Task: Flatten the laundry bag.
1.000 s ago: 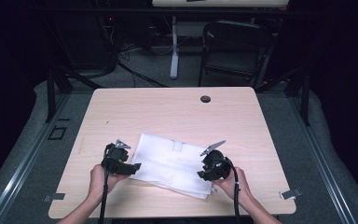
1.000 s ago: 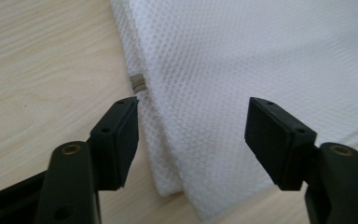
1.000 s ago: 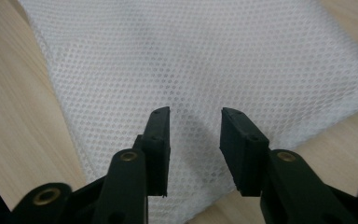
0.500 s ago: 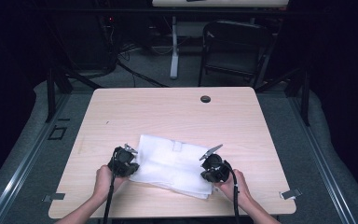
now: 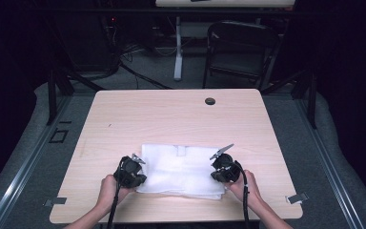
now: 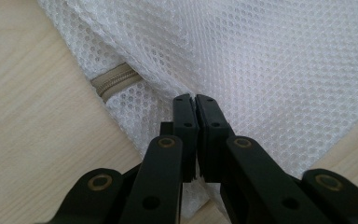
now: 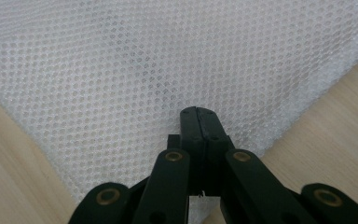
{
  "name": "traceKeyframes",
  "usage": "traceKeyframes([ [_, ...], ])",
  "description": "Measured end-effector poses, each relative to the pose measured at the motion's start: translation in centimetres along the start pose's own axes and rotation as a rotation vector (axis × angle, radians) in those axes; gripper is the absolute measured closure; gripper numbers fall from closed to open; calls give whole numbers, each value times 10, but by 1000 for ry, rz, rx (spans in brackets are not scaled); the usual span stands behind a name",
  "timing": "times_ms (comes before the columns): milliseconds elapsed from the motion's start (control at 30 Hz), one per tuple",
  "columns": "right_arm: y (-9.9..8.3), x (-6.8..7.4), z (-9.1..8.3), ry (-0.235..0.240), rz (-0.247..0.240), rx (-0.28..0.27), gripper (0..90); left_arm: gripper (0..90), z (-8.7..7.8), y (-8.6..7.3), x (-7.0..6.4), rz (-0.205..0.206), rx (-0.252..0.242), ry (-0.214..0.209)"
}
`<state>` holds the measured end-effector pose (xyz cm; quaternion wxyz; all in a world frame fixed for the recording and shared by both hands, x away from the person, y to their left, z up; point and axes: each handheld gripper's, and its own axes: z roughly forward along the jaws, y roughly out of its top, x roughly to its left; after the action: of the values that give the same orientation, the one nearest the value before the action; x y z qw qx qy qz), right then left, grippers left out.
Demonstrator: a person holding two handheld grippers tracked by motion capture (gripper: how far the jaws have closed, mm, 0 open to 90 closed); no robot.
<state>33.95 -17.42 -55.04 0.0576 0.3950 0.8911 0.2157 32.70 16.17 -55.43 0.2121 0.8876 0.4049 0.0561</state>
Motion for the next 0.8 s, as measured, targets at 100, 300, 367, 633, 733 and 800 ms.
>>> traceKeyframes([
  [100, -2, -2, -1, 0, 0, 9, 900, 880, -1, -1, -4, 7, 9, -12],
  [300, -11, -3, -4, 13, -7, 1, 900, 880, -3, -5, -13, 3, 25, -39],
  [367, -12, -2, -5, 15, -11, 5, 900, 880, -3, -7, -16, -4, 23, -47],
  [633, -18, -2, -9, 24, -27, 21, 900, 876, -5, -12, -23, 0, 40, -79],
  [733, -18, -1, -9, 20, -34, 19, 900, 858, -7, -11, -20, -12, 28, -91],
  [800, -19, -1, -9, 27, -28, 11, 900, 778, -11, -10, -19, -5, 5, -102],
])
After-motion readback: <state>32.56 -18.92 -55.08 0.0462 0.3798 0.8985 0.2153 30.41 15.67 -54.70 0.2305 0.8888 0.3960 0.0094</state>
